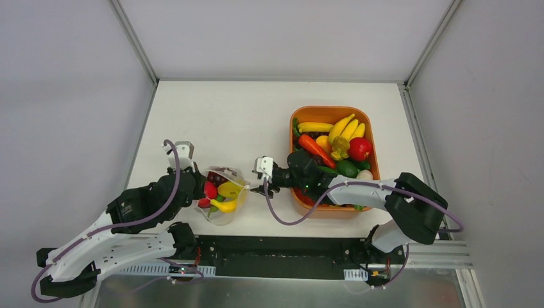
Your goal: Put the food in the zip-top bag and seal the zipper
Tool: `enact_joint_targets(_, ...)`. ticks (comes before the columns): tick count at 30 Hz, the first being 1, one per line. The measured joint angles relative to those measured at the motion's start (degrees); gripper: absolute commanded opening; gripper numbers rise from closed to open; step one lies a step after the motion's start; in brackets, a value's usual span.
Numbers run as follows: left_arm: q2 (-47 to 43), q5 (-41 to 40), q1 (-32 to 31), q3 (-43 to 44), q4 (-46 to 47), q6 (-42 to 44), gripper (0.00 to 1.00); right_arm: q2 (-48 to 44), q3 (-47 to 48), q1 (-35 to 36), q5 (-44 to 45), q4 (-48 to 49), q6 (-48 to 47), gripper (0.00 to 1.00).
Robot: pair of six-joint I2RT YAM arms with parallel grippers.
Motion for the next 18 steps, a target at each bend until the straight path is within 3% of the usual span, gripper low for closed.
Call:
enact_joint_targets(11, 0.0, -1.4, 0.0, -0.1, -0.2, 0.0, 0.0, 0.3, 0.6, 0.0, -7.9, 2.8, 2.3, 0.55)
enact_joint_targets(18, 0.2, -1.5, 0.0, -0.1, -0.1, 0.0, 0.0, 1.6, 2.0, 0.5, -9.8, 4.5, 3.9, 0.38)
